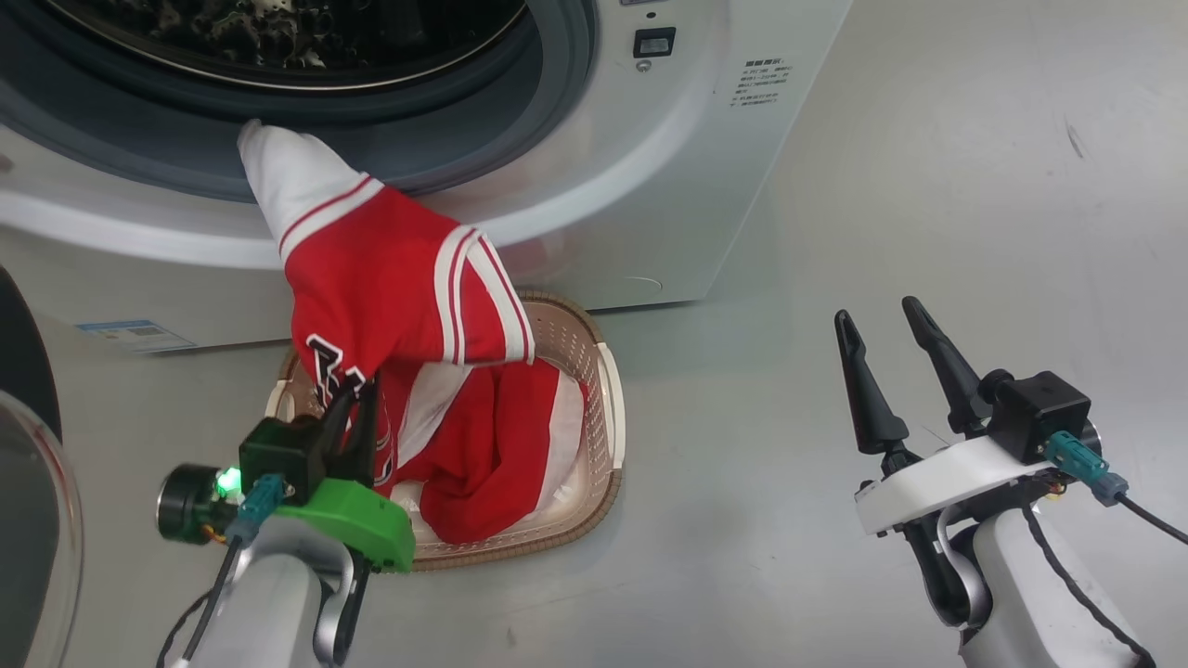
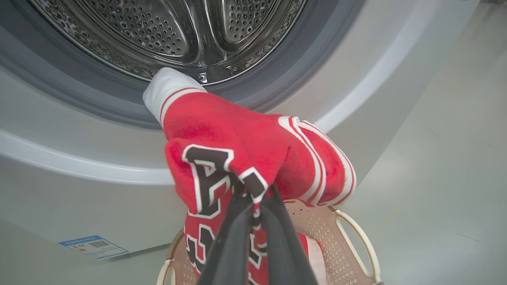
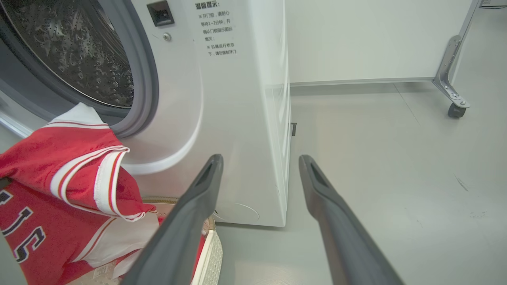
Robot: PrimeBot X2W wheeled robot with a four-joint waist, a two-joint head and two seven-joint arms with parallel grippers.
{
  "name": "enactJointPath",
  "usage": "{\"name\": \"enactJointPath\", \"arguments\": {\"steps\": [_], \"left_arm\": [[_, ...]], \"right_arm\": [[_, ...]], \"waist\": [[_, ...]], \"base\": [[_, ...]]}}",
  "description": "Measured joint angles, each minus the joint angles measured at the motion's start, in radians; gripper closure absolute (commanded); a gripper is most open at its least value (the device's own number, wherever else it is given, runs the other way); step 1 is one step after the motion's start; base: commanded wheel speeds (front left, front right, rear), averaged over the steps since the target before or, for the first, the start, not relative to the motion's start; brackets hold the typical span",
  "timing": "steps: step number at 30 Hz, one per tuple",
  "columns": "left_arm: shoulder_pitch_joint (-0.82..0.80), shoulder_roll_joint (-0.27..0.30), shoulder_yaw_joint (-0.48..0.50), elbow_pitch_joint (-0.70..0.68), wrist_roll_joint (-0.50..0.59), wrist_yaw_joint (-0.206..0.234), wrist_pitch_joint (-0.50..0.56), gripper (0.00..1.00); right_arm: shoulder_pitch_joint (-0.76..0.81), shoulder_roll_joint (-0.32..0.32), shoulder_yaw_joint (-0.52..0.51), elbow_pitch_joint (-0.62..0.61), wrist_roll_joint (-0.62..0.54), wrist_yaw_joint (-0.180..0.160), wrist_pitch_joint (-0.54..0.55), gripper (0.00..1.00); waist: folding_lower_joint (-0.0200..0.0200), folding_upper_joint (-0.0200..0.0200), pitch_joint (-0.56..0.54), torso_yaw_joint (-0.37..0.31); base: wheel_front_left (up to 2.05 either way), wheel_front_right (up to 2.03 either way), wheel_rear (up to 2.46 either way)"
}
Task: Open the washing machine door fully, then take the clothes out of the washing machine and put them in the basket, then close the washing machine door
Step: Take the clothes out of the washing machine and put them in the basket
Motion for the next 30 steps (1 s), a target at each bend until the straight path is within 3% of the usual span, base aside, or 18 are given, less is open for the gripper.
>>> {"name": "enactJointPath", "arguments": {"steps": [16,30], "left_arm": [[0.064,0.000,-0.002,0.156,-0.021,-0.003,0.047,1.00],[-0.139,-0.002,0.009,0.324,-0.057,-0.013,0.144,1.00]], "right_arm": [[0.000,0.018,0.031,-0.023,0.000,0.006,0.015,0.00],[-0.029,0.024,0.031,-0.056,0.001,0.006,0.016,0.00]], "waist": [[0.0000,0.0000,0.031,-0.071],[0.0000,0.0000,0.137,-0.118]], "base": [[0.00,0.00,0.00],[0.00,0.00,0.00]]}}
